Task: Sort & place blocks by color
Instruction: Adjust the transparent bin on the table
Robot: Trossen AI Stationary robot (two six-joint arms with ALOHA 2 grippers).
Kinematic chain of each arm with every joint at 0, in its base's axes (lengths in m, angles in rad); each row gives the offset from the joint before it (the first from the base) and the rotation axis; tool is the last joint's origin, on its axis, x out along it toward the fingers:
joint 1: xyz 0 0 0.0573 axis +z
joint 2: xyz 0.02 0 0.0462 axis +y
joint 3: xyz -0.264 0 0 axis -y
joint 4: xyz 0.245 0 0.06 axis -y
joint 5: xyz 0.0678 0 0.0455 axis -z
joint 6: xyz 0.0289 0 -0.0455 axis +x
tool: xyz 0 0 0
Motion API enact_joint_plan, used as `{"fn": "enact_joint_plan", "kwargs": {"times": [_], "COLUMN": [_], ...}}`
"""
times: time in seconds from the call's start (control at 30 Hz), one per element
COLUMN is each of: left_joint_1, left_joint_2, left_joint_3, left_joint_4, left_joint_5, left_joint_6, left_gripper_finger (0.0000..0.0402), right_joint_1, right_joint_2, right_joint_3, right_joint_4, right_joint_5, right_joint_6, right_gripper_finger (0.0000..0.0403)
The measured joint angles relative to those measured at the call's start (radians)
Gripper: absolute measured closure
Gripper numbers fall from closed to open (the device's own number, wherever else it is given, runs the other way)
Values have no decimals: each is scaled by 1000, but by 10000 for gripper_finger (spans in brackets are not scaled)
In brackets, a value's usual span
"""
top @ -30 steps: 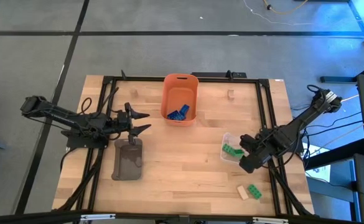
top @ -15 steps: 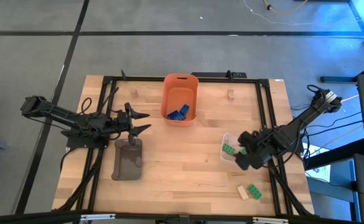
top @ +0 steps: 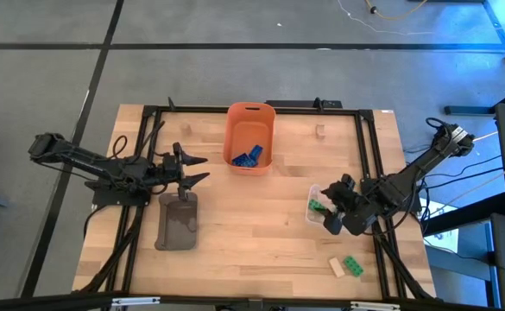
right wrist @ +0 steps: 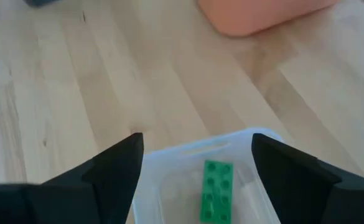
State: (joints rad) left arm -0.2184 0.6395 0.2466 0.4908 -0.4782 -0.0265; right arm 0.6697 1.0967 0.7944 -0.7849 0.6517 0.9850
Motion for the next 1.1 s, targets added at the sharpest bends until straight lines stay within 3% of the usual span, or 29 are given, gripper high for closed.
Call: {"fn": "enact_joint_plan", "kwargs": {"times": [0.4,0.57,0.77,1.1], "left_joint_1": [0,0,0,0], "left_joint_2": [0,0,0,0], "left_joint_3": [0,0,0,0], "left_joint_4": [0,0,0,0], "left_joint_5": [0,0,0,-3], "left_joint_6": [0,0,1,2], "left_gripper_finger": [192,192,192,192], "right_joint_1": [0,0,0,0], "right_joint_2": [0,0,0,0], "right_joint_3": [0,0,0,0], "right_joint_4": [57,123,144,145], "right_joint_5": [0,-17,-18,-55], "right_joint_6": [-33,-102,-126,-140], "right_gripper_finger": [104,133,207,382]}}
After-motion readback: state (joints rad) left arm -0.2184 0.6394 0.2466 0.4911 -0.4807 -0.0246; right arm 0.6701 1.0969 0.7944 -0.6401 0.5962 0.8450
